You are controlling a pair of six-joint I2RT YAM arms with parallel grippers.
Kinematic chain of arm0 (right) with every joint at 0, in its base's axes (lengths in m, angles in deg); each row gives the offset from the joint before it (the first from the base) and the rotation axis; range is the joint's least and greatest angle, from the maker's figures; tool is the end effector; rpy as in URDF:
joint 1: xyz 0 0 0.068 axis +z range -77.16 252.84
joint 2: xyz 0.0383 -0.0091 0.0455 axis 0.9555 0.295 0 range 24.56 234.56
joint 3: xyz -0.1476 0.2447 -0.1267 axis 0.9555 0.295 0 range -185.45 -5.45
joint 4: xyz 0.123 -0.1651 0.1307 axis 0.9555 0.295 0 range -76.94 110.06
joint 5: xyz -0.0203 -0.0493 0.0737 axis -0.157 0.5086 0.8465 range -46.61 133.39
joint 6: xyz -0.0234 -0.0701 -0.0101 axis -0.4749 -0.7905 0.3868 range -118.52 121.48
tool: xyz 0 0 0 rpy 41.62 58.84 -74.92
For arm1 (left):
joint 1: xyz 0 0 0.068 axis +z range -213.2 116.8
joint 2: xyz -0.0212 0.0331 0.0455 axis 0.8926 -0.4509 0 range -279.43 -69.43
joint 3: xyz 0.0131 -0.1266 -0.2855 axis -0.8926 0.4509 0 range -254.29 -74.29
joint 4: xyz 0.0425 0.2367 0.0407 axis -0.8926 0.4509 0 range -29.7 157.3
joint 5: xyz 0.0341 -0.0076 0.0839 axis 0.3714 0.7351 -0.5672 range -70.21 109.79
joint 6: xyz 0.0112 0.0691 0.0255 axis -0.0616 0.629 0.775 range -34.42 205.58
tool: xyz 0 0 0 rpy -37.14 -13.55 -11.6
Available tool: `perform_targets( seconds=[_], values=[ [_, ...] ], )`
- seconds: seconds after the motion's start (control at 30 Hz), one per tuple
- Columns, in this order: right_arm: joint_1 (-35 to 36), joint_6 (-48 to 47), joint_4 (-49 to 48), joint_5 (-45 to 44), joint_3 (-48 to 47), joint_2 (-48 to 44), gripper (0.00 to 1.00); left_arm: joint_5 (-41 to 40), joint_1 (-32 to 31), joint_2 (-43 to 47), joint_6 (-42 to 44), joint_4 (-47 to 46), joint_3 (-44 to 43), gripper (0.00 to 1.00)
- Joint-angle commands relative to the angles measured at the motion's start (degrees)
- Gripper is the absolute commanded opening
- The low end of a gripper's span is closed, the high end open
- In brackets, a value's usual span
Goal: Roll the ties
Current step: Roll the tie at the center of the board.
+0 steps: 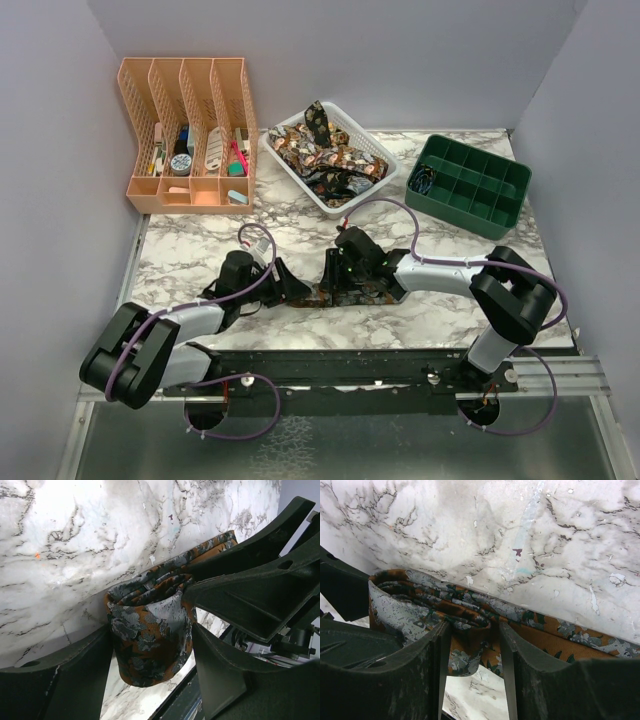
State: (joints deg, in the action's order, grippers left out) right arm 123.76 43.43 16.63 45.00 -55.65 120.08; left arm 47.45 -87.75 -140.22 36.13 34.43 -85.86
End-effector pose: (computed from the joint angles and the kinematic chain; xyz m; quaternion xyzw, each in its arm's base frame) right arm 0.2136 0.2656 0.1954 -0.0781 0.9330 0.2634 0.2324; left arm 0.1653 -0.1075 0.1668 -0.0735 0.8591 -0.4454 0.2414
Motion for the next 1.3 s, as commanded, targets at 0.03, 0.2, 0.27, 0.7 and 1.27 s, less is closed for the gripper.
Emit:
perform_targets(
  seconds=[0.03,0.2,0.27,0.7,1.27],
  values=[
    [-0.2,-0.3,1.4,0.1,0.8,-0.3,0.49,0.1,-1.3,-1.7,0.8,3.5,-0.7,0.65],
    [-0.2,-0.6,1.9,-0.2,0.4,-0.2,0.49,-0.2,-1.6,-1.7,0.7,3.5,-0.6,0.65],
    [-0.2,-0.6,2.0,-0.3,0.5,-0.3,0.49,-0.1,-1.6,-1.6,0.7,3.6,-0.4,0.65],
    [-0.2,-0.5,1.8,0.0,0.5,-0.8,0.49,-1.4,-1.7,0.0,0.3,3.8,-1.1,0.47],
    [-1.6,-6.0,8.2,-5.7,-1.7,-10.4,0.75,-13.4,-3.2,4.9,7.6,27.0,-12.3,0.42]
  ],
)
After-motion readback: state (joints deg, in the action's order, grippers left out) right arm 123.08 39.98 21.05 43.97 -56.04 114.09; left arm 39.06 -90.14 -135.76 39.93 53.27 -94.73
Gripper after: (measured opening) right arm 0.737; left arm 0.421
